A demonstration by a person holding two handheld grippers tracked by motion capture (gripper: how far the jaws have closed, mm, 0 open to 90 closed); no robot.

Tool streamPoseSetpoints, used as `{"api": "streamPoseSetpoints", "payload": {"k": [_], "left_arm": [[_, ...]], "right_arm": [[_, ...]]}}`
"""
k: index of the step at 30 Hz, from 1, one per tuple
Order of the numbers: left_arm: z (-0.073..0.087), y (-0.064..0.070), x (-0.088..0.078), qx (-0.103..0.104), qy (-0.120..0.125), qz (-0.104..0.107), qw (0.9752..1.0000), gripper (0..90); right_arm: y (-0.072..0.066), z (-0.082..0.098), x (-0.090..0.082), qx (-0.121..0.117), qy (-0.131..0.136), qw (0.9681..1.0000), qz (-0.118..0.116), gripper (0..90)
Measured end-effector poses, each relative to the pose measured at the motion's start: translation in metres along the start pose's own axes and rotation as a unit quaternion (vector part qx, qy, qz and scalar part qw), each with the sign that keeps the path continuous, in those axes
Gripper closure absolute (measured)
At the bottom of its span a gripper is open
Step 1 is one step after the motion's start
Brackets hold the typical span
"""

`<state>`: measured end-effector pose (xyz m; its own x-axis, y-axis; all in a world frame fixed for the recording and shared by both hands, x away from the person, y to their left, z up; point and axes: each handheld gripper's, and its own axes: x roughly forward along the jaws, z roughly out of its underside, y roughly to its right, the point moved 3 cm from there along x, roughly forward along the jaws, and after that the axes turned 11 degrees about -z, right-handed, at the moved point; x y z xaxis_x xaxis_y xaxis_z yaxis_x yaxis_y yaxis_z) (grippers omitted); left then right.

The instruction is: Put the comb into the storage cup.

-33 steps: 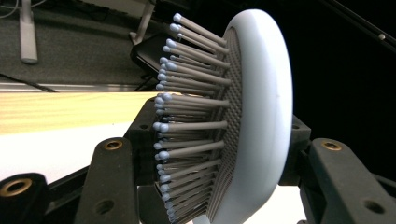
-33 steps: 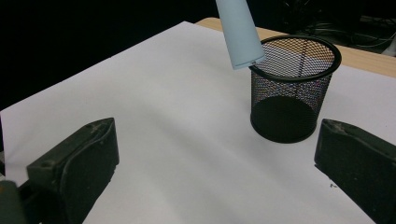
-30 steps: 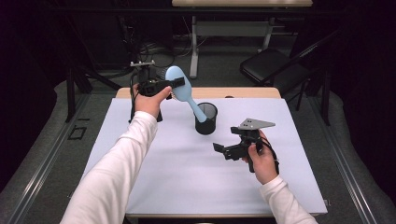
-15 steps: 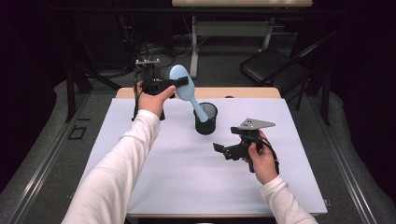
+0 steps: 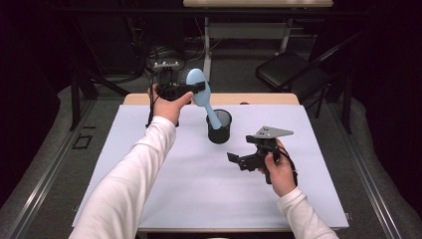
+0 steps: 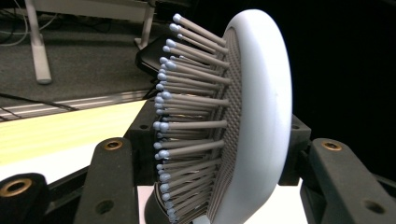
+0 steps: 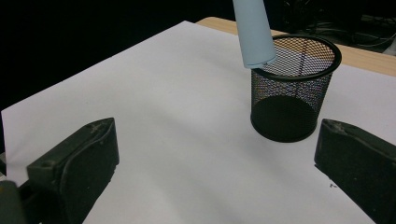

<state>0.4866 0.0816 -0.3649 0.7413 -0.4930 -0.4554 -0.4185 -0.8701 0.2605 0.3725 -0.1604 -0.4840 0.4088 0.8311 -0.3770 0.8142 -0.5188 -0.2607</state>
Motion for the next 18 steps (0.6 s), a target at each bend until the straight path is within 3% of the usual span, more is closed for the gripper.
{"api": "streamPoseSetpoints", "payload": {"k": [18], "left_arm": [[-0.0029,0.0053,0.0083,0.027,0.023,-0.007,0.9993,48.0]], "right_arm": [[0.0011,0.0017,0.0012,0.001,-0.003,1.0000,0.000,0.0]]}}
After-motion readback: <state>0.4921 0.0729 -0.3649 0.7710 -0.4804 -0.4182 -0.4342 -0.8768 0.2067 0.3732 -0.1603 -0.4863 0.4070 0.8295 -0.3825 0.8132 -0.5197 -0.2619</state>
